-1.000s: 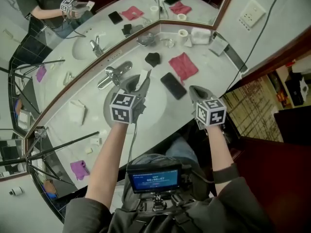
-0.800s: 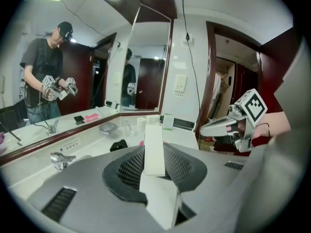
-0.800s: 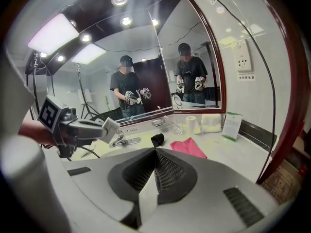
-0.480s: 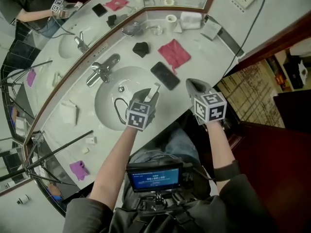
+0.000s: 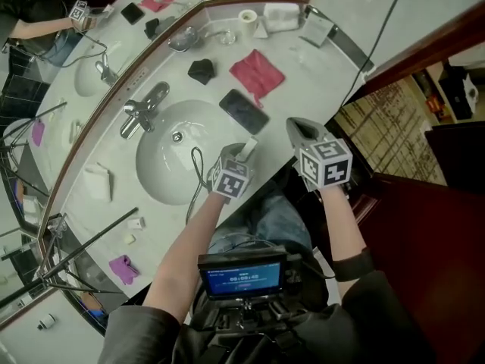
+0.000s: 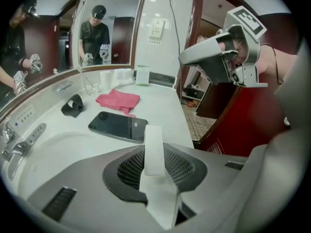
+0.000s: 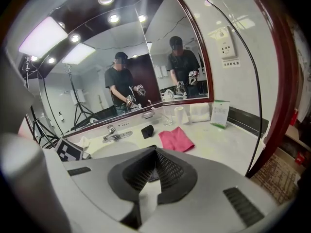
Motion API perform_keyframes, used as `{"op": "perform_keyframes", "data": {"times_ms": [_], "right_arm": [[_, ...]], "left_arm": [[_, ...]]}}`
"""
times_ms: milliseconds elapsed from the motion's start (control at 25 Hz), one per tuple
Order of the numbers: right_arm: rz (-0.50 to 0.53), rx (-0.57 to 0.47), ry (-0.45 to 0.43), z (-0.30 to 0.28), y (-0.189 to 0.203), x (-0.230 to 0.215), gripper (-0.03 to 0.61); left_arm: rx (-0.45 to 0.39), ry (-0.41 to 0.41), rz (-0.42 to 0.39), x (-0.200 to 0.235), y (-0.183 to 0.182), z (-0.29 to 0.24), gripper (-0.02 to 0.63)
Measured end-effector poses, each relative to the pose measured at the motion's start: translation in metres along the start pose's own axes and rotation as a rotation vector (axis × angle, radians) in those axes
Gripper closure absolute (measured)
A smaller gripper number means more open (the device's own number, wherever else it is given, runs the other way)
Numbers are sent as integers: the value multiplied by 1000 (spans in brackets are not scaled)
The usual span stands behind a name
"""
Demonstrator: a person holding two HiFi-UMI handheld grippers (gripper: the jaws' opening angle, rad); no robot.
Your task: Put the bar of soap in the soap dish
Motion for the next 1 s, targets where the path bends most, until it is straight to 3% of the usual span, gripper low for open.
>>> {"op": "perform_keyframes", "data": {"times_ms": [440,480,560,1000], "right_arm": [[-12,15,10,-4,6,-9,558],[-13,17,10,-4,6,-9,558],[-13,19,13,-5,7,-10,558],[-16,30,15,-2,20,-3,558]], "left_arm": [[92,-4,-7,11,29,-29,500],[91,-4,-4,11,29,-30,491],[76,8,3,9,23,-29,406],[25,-8,-24,10,7,-12,403]]}}
Point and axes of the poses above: the fingertips, and each gripper's own axes: z backward along the fingers, x to its left, y out of its underside, the point moved 8 cm from there along z, backward along the fingers, and after that the axes turned 12 degrees about -x, right-handed, at the moved point
